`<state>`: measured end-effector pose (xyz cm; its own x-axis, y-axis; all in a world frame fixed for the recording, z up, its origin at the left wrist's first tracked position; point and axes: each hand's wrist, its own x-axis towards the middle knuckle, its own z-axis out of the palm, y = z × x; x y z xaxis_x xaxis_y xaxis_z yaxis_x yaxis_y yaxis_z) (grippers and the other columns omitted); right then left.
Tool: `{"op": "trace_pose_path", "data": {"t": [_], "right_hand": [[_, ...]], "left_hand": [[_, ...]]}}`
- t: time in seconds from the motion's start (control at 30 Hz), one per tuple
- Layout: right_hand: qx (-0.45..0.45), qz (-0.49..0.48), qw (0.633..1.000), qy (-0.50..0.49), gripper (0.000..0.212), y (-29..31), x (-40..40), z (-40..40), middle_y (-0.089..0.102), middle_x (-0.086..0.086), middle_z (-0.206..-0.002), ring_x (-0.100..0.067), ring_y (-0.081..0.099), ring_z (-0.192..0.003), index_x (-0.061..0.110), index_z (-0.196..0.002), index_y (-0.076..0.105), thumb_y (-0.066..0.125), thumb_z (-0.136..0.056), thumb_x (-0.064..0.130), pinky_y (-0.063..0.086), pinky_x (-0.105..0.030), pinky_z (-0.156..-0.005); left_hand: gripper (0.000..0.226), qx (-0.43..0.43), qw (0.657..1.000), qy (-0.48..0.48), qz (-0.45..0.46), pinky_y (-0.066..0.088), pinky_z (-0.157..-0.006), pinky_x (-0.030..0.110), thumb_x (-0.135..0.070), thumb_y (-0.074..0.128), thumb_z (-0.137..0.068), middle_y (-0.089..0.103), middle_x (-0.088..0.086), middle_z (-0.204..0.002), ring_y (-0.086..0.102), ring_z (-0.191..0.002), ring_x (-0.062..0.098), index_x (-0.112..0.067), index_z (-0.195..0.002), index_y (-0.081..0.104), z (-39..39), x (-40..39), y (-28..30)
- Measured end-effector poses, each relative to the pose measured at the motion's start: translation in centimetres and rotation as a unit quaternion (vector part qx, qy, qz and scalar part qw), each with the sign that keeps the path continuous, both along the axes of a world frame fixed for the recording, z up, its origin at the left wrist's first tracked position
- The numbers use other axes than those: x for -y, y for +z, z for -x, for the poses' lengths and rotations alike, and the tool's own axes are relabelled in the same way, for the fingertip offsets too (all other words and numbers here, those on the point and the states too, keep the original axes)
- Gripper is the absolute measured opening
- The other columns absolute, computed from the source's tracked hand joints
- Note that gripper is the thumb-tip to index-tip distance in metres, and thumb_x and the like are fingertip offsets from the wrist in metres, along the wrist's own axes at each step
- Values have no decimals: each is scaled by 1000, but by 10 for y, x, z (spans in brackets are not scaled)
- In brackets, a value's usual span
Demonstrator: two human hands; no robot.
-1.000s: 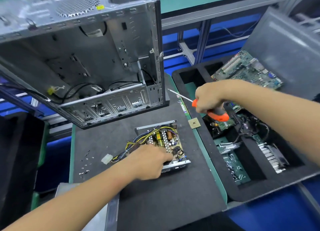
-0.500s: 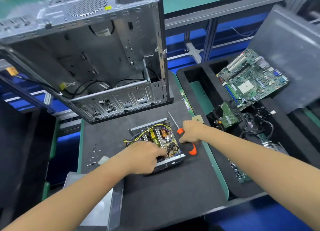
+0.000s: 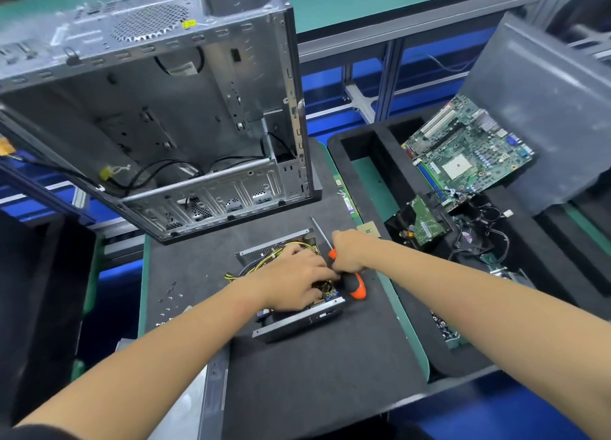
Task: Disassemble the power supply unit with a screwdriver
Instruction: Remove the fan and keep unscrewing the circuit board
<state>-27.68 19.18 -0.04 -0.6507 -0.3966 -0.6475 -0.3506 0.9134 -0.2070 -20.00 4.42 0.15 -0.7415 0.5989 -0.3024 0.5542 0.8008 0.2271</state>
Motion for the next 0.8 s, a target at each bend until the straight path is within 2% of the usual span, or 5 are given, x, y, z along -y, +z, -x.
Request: {"op": "trace_pose_path", "data": {"t": [0.13, 0.37, 0.57, 0.67, 0.8], "right_hand": [[-14, -10, 1000, 20, 34, 1, 5, 3, 62, -17, -113, -29, 59, -79, 3, -118, 47, 58, -89, 18, 41, -29, -47], [-97, 75, 992, 31, 12, 2, -3, -11, 58, -11, -106, -32, 58, -87, 9, -96, 47, 56, -87, 8, 46, -37, -66], [-9, 8, 995, 99, 19, 14, 16, -21, 55, -12, -64, -30, 53, -55, 8, -68, 49, 58, -80, -3, 39, -25, -41], [35, -34, 992, 113, 22, 15, 23, -23, 68, -17, -72, -19, 50, -40, 7, -71, 53, 58, -79, -13, 32, -18, -26], [74, -14, 996, 50, 22, 7, 26, -22, 62, -13, -58, -21, 54, -40, 8, -74, 47, 47, -87, -10, 42, -23, -32]], "left_hand": [[47, 2, 1000, -2, -20, 14, -105, 27, -23, 42, -80, 44, -9, -106, 36, -108, 13, -40, -120, 58, 1, 1, 1], [20, -45, 988, 65, -133, 29, -93, 30, -10, 51, -72, 51, -1, -90, 46, -93, 20, -16, -82, 67, -21, 9, -12], [5, -101, 985, 41, -133, 32, -81, 33, -9, 51, -66, 48, 4, -81, 44, -81, 25, -10, -64, 56, -21, 7, -13], [6, -115, 986, 32, -112, 30, -76, 31, -11, 50, -66, 47, 2, -78, 43, -79, 24, -11, -64, 56, -21, 8, -13], [7, -123, 985, 39, -111, 28, -72, 30, -12, 50, -66, 44, 0, -75, 41, -76, 23, -11, -61, 55, -21, 8, -11]]}}
